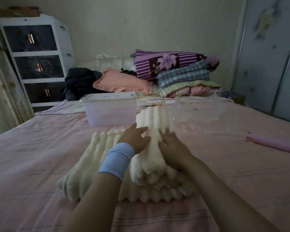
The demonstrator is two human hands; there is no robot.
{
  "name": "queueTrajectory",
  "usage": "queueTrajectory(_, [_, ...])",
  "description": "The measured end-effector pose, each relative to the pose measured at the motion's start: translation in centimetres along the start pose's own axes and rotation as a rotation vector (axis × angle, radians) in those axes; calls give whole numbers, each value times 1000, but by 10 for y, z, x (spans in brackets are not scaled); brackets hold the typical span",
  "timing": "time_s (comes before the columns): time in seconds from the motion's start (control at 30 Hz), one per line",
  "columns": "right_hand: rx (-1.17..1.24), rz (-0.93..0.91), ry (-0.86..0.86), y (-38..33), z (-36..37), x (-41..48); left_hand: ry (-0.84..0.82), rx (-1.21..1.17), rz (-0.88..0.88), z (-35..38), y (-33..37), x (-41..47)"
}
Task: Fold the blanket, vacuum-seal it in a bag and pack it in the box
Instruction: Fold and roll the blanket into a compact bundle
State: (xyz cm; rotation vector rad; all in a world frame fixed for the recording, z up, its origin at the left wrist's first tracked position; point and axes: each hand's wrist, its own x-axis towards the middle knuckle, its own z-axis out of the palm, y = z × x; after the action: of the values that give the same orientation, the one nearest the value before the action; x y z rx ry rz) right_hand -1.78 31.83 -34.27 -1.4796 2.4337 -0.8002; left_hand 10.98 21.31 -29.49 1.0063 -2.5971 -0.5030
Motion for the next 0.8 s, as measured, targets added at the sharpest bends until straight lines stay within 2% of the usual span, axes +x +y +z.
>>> queueTrajectory(0.07, [13, -45, -44, -19, 10, 4, 74, -141, 86, 1, -2, -2])
queueTrajectory(0.13, [214, -90, -48, -29, 11, 8, 8, -237, 124, 11, -5, -8])
queueTrajectory(0.2, [506, -91, -99, -20, 1, 5, -96, -186, 134, 22, -15, -9])
queueTrajectory(0.27, [605, -105, -114, -7, -9, 1, -155, -165, 107, 24, -24, -6])
queueTrajectory(0.4, [294, -87, -19, 7, -9, -1, -217, -177, -4, 13, -38, -5])
queueTrajectory(0.47, [268, -33, -54, 0, -1, -3, -252, -160, -22, 7, -47, -8])
queueTrajectory(0.57, [169, -60, -107, -31, 15, 2, -259, -33, -83, -9, -62, -12])
queueTrajectory(0.67, [7, -66, -142, -60, 33, 11, -129, 71, -111, -29, -73, -15])
queueTrajectory(0.73, [-59, -98, -167, -77, 45, 18, 13, -38, -78, -36, -77, -15])
queueTrajectory(0.8, [-69, -145, -213, -92, 55, 25, 67, -226, -51, -34, -76, -19])
